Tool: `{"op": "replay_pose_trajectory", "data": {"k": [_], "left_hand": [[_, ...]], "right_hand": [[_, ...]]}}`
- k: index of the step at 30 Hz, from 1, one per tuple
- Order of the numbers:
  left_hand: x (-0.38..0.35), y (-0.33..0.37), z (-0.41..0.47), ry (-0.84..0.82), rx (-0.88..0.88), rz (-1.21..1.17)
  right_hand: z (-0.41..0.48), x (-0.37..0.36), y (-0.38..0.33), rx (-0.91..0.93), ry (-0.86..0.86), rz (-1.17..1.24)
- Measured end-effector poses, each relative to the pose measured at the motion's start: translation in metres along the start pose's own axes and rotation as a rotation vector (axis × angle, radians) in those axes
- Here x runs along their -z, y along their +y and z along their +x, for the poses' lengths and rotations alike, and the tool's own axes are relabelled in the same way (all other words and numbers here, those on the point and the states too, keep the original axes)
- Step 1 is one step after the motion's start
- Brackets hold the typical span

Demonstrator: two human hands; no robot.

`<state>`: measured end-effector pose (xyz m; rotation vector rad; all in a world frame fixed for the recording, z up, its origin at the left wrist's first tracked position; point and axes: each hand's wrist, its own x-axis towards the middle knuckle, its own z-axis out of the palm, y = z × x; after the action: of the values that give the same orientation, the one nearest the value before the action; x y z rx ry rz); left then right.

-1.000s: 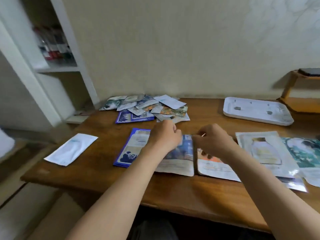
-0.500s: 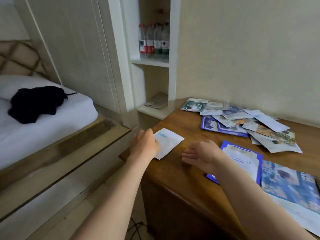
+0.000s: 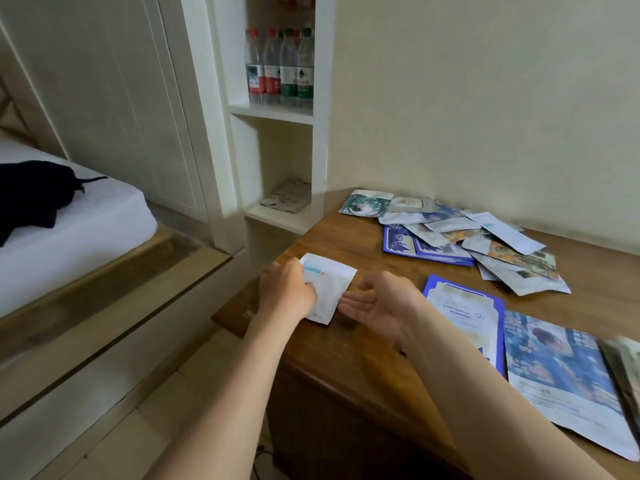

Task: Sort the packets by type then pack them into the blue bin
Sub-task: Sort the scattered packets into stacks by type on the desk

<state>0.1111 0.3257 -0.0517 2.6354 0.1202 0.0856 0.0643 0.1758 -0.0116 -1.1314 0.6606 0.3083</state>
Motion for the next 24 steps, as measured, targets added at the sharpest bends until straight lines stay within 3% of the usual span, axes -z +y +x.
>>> {"op": "replay_pose_trajectory", "data": {"k": [6,12,18,24], "left_hand": [[-0.006,0.028,-0.017,-0.035,0.014,-0.185],[-0.03,0.067,-0.039,-0.054,-0.062,-0.119],[-0.028,0.079,-0.046,-0.023,-0.072,0.014],[-0.021,0.1,-0.04,-0.013,-0.137,-0.048]], "right_hand": [[-0.009,0.032,-0.005,0.103,0.05,-0.073],[-0.021,0.076,-0.009,0.206,0.146,-0.121],[-0.036,0.099,-0.011,0.248,0.101,-0.208],[-0.049,0.138,-0.034,0.354,0.085,-0.317]]}}
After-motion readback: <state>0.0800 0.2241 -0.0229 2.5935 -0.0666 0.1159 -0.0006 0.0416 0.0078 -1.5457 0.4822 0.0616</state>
